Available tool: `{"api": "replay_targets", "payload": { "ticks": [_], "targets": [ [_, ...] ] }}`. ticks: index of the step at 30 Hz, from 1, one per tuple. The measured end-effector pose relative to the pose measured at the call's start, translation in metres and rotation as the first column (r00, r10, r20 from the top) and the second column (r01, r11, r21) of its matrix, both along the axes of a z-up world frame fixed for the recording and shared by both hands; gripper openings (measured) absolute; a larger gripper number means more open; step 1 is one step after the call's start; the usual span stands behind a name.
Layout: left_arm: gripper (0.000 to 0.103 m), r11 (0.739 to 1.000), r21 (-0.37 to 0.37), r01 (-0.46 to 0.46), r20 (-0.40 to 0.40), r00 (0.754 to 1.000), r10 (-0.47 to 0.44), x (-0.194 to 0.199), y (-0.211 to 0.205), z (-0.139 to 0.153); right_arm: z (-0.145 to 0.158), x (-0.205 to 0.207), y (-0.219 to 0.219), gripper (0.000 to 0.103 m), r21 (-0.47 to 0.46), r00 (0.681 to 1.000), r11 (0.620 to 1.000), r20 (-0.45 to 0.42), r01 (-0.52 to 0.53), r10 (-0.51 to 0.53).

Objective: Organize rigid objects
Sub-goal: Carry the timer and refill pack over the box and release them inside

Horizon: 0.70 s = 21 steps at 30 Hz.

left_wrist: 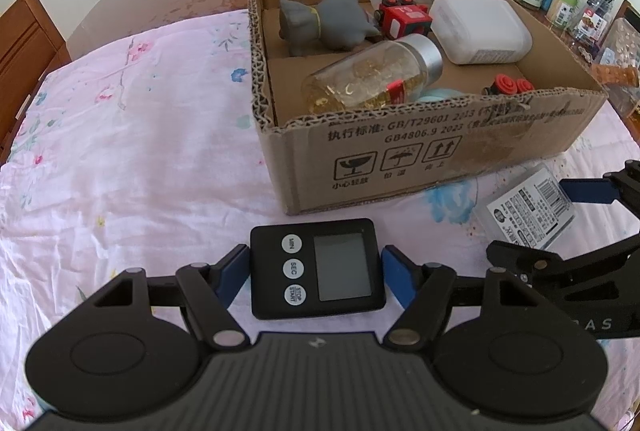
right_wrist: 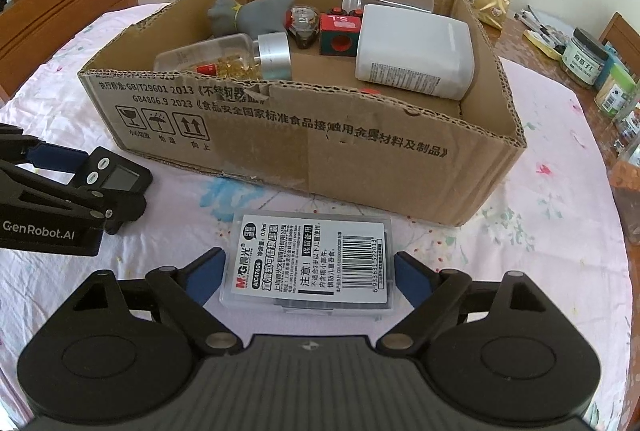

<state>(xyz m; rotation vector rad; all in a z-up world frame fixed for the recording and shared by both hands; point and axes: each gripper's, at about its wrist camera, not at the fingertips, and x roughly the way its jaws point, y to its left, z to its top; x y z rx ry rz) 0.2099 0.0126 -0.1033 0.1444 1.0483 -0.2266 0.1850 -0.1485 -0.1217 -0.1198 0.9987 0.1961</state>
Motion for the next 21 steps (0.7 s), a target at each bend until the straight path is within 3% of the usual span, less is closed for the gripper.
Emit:
{"api": "replay_targets", "payload": {
  "ticks": [11, 21],
  "targets": [
    [0.070, 1.000, -0.006, -0.004, -0.010, 1.000, 0.004, -0.004, 0.001, 0.001, 0.002, 0.000, -0.001, 0.092, 0.012, 1.000, 1.000, -0.012, -0.004, 0.004],
    [0.070, 0.999, -0.001, 0.046, -0.027, 0.999, -0.046, -0.003, 0.001, 0.010, 0.012, -0.005, -0.013, 0.092, 0.045, 1.000, 0.999, -0.005, -0.004, 0.004]
  ]
}}
